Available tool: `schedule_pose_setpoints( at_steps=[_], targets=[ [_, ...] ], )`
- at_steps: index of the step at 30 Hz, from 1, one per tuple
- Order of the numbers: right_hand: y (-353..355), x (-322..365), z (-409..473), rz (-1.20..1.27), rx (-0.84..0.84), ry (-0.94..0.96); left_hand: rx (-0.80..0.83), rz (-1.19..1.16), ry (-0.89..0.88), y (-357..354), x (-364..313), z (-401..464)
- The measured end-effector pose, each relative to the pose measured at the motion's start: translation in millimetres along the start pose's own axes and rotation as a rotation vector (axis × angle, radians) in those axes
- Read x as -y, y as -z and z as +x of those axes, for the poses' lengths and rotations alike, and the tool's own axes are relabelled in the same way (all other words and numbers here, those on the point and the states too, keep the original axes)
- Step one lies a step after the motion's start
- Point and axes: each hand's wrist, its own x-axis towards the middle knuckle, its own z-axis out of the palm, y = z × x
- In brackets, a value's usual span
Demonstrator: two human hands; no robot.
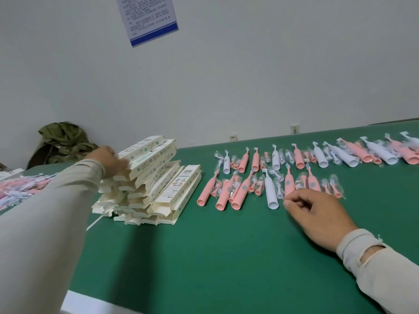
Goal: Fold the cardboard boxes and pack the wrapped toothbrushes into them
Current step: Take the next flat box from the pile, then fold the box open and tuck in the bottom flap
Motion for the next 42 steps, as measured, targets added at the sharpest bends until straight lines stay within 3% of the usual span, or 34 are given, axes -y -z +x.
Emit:
schedule_pose_setpoints(
  at_steps=[4,6,8,10,13,15,18,23,26,29,32,35,37,40,42],
  targets=[
    [0.3,-0.4,0.6,0.009,-0.042,0.003,-0.234,-0.179,-0.026,6.6,-8.9,-10.5],
    [0.0,0.2,2.7,0.015,-0.082,0.01,-0.374,-0.371,-0.146,8.1,-31.8,-28.1],
    [0.2,2.2,5.6,0.066,-0.12,0.015,-0.396,-0.606,-0.307,0.3,-70.6,-58.6],
    [1.0,4.2,7.8,0.151,-0.153,0.004,-0.218,-0.88,-0.381,-23.0,-118.3,-98.7],
    [4.2,6.3,8.6,0.331,-0.19,-0.073,0.203,-1.261,-0.341,-77.8,-189.7,-155.5],
    [8.9,7.6,9.3,0.487,-0.2,-0.145,0.342,-1.393,-0.321,-112.3,-228.1,-186.5],
    [16.5,4.8,11.3,0.622,-0.14,-0.205,0.324,-1.437,-0.34,-146.9,-258.4,-214.1],
    [17.6,-5.8,13.2,0.589,-0.173,-0.255,0.206,-1.221,-0.561,-170.2,-259.1,-222.6],
    [20.2,-5.4,14.5,0.625,-0.227,-0.319,0.322,-1.31,-0.606,-172.3,-256.5,-222.6],
    [27.1,-0.9,13.3,0.716,-0.24,-0.374,0.491,-1.663,-0.361,-162.9,-258.8,-218.2],
    [29.1,10.1,7.9,0.944,-0.084,-0.375,0.784,-1.809,-0.275,-160.8,-256.1,-215.3],
    [20.5,17.4,-1.1,0.966,0.126,-0.378,1.054,-1.963,-0.257,-160.0,-250.1,-217.8],
    [13.2,19.1,-4.3,0.812,0.099,-0.363,1.01,-2.055,-0.19,-158.0,-250.5,-213.7],
    [9.0,17.2,-3.4,0.497,-0.099,-0.256,0.81,-2.139,-0.098,-154.2,-250.7,-204.9],
    [8.3,17.3,-3.5,0.476,-0.119,-0.205,0.757,-2.141,-0.063,-151.7,-249.3,-202.2]
  ],
)
